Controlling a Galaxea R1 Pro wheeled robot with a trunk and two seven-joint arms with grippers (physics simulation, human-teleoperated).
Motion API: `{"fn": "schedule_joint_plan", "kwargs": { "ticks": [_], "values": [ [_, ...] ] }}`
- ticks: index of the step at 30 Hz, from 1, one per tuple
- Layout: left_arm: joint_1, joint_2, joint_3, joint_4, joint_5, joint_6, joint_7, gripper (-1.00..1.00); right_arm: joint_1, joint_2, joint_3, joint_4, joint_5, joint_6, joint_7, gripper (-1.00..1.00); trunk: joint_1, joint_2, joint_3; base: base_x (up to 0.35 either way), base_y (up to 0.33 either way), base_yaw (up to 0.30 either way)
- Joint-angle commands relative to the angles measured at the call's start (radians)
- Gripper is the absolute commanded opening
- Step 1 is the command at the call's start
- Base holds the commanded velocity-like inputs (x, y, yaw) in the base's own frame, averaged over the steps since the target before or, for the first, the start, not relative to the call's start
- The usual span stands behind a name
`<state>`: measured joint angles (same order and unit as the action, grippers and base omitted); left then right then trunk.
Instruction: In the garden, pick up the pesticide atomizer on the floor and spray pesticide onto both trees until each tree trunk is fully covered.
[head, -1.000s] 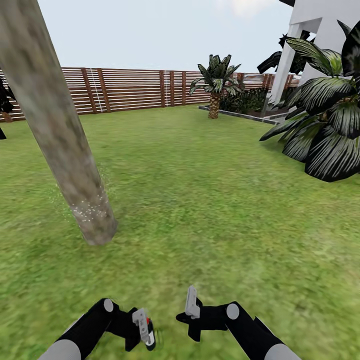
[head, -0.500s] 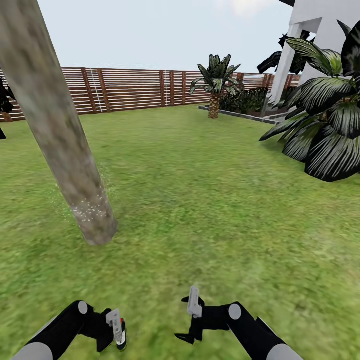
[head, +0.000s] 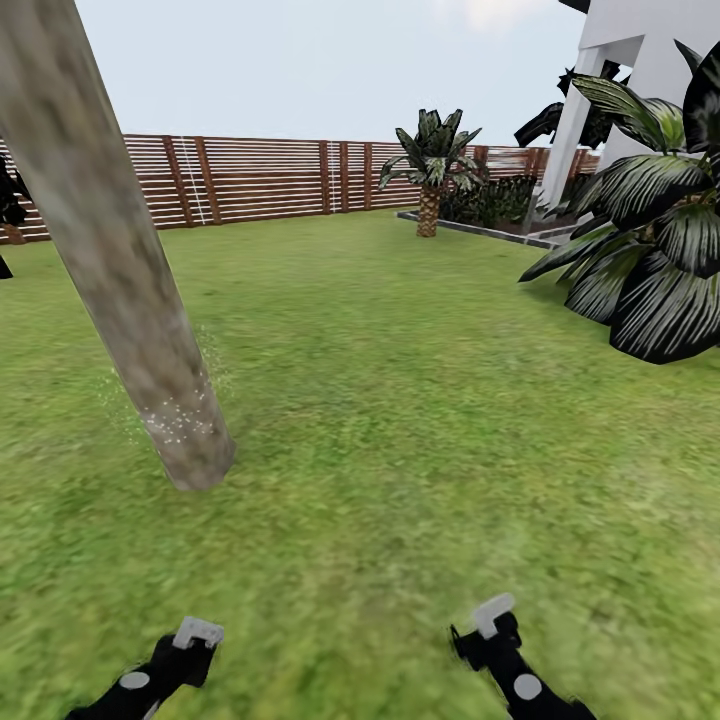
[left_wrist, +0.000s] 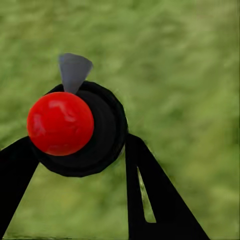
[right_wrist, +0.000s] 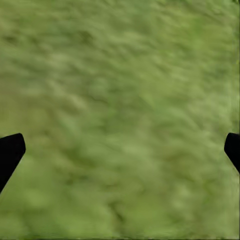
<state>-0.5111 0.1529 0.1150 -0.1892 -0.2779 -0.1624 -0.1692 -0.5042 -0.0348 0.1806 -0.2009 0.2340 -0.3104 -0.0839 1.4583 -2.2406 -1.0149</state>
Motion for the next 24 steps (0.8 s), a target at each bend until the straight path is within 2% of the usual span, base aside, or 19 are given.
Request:
{"fn": "schedule_joint_plan", "kwargs": {
  "ticks": [1,3,6,9,14,17,24],
  "values": [
    [0.008,-0.001,0.008,0.017,0.034,-0.027,0.033,-1.00,0.000,-0.004,0.001,0.005,-0.004,-0.010,-0.046,1.00,0.000,0.000,-0.001,0.000,0.000,0.000],
    [0.035,0.000,0.009,0.038,0.112,-0.071,0.091,-1.00,0.006,-0.013,-0.021,0.011,-0.039,-0.063,-0.136,1.00,0.000,0.000,-0.001,0.000,0.000,0.000],
    [0.066,0.002,0.010,0.047,0.171,-0.101,0.114,-1.00,0.021,-0.023,-0.036,0.054,-0.094,-0.126,-0.187,1.00,0.000,0.000,-0.001,0.000,0.000,0.000],
    [0.089,0.000,0.008,0.051,0.188,-0.108,0.118,-1.00,0.027,-0.027,-0.039,0.083,-0.111,-0.153,-0.196,1.00,0.000,0.000,-0.001,0.000,0.000,0.000],
    [0.096,0.000,0.009,0.067,0.202,-0.108,0.121,-1.00,0.029,-0.024,-0.037,0.090,-0.113,-0.157,-0.195,1.00,0.000,0.000,-0.001,0.000,0.000,0.000],
    [0.097,0.007,0.011,0.072,0.243,-0.110,0.120,-1.00,0.029,-0.018,-0.039,0.092,-0.118,-0.156,-0.198,1.00,0.000,0.000,-0.001,0.000,0.000,0.000],
    [0.097,0.010,0.008,0.070,0.248,-0.110,0.120,-1.00,0.049,0.006,-0.041,0.092,-0.120,-0.156,-0.199,1.00,0.000,0.000,-0.001,0.000,0.000,0.196]
  ]
}}
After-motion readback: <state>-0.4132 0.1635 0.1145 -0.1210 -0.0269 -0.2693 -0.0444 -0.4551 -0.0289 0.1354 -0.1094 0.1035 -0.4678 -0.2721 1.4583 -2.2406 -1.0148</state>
